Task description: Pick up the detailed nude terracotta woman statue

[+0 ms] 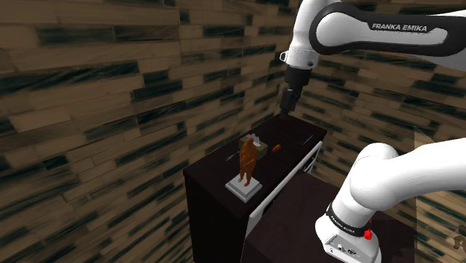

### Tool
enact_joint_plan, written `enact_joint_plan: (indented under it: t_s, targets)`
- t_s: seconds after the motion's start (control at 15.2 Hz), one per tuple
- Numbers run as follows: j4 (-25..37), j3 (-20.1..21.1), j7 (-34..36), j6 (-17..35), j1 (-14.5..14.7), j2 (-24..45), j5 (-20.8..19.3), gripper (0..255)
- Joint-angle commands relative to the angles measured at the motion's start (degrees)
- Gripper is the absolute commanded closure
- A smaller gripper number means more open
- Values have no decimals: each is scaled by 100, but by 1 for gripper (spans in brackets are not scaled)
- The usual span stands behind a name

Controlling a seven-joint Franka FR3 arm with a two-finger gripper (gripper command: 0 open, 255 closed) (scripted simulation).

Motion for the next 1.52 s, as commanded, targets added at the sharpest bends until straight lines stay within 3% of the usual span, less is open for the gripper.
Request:
enact_joint_plan:
  t_s: [0.0, 0.59, 1.12, 1.45]
  targets:
    - [0, 0, 0, 0, 0, 0, 0, 0]
    - [-565, -34, -55, 2022, -104, 1264, -176, 0]
    - [-458, -77, -46, 3708, -211, 2881, -334, 0]
    - [-474, -93, -34, 4286, -232, 3405, -370, 0]
